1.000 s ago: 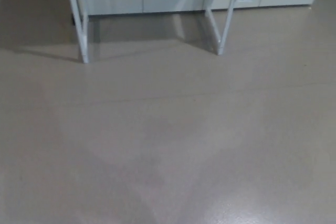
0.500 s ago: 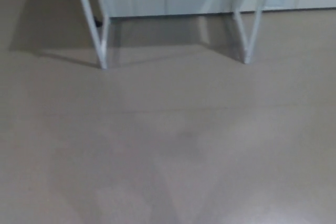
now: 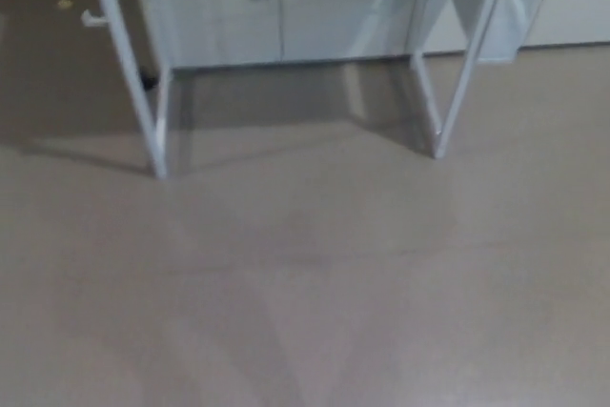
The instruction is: The robot walks towards a file tray kept in the middle of a desk and uses its right hand to grab a tray and pulls it out towards itself
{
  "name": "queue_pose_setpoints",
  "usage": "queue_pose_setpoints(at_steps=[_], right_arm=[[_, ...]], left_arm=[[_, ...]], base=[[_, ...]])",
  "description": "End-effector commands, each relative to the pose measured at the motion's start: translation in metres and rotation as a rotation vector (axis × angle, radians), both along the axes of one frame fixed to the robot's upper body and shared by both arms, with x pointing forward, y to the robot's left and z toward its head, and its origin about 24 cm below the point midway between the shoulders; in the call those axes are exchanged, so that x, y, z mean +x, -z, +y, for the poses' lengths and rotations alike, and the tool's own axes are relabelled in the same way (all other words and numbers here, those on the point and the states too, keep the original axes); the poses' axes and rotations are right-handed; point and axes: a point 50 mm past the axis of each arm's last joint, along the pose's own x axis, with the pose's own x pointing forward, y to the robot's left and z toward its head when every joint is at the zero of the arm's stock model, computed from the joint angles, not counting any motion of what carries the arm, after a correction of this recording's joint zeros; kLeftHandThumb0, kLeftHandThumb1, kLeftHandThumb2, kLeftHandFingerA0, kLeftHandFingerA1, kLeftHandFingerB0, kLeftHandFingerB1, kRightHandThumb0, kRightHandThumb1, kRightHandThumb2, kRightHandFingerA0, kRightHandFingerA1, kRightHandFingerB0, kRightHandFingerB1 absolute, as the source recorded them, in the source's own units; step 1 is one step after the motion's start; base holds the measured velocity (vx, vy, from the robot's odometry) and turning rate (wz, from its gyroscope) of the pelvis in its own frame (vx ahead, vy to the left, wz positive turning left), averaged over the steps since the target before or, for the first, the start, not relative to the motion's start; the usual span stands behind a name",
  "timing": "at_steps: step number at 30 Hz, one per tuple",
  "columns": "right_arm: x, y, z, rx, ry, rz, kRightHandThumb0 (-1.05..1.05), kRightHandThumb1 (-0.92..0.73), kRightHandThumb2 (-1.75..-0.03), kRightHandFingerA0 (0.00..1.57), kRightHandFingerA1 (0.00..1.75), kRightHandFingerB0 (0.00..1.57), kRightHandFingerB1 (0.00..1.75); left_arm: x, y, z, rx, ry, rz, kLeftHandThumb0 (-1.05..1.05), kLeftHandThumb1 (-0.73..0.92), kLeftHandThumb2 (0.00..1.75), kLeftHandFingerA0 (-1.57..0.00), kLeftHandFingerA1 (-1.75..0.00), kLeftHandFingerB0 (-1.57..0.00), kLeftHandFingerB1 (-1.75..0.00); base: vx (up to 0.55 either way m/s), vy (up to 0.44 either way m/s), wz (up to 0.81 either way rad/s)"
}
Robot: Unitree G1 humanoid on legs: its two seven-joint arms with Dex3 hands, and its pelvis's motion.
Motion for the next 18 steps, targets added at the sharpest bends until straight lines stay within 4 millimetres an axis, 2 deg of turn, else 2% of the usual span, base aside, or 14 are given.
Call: queue_pose_setpoints(at_steps=[1,3,4,9,13,17,18], right_arm=[[0.001,-0.005,-0.004,-0.006,0.017,-0.045,-0.28,-0.45,-0.90,0.37,0.64,0.17,0.51],[0.001,-0.002,-0.005,0.008,0.028,-0.034,-0.28,-0.46,-0.90,0.37,0.63,0.17,0.50],[0.001,-0.002,-0.006,0.010,0.030,-0.034,-0.27,-0.46,-0.91,0.38,0.64,0.17,0.50],[-0.003,0.001,-0.008,0.015,0.027,-0.022,-0.28,-0.47,-0.91,0.38,0.63,0.16,0.50],[-0.008,0.000,-0.009,0.016,0.031,-0.022,-0.28,-0.46,-0.90,0.37,0.62,0.16,0.50],[-0.021,-0.001,-0.008,0.008,0.012,0.001,-0.30,-0.47,-0.91,0.37,0.63,0.15,0.50],[-0.024,-0.001,-0.008,0.014,0.013,0.002,-0.35,-0.67,-0.60,0.41,0.57,0.26,0.38]], left_arm=[[0.001,-0.003,0.003,0.022,0.015,-0.012,-0.08,0.59,0.57,-0.26,-0.37,-0.26,-0.31],[0.001,-0.003,0.002,0.018,0.004,-0.018,-0.06,0.60,0.57,-0.26,-0.38,-0.27,-0.32],[0.001,-0.003,0.002,0.005,-0.009,-0.023,-0.03,0.42,0.87,-0.16,-0.52,-0.16,-0.49],[-0.002,-0.002,0.002,0.024,0.007,-0.006,-0.04,0.41,0.87,-0.18,-0.52,-0.15,-0.49],[-0.007,0.000,0.002,0.033,-0.004,0.021,-0.06,0.40,0.86,-0.21,-0.53,-0.16,-0.49],[-0.020,0.004,0.001,0.025,-0.020,0.044,-0.04,0.42,0.87,-0.19,-0.52,-0.15,-0.49],[-0.022,0.005,0.000,0.021,-0.029,0.047,-0.03,0.43,0.88,-0.18,-0.52,-0.14,-0.48]], base=[[0.34,0.082,0.06],[0.32,0.026,0.11],[0.22,-0.009,0.12],[0.43,-0.143,0.27],[0.57,-0.269,0.71],[0.45,-0.168,-0.05],[0.37,-0.067,-0.06]])
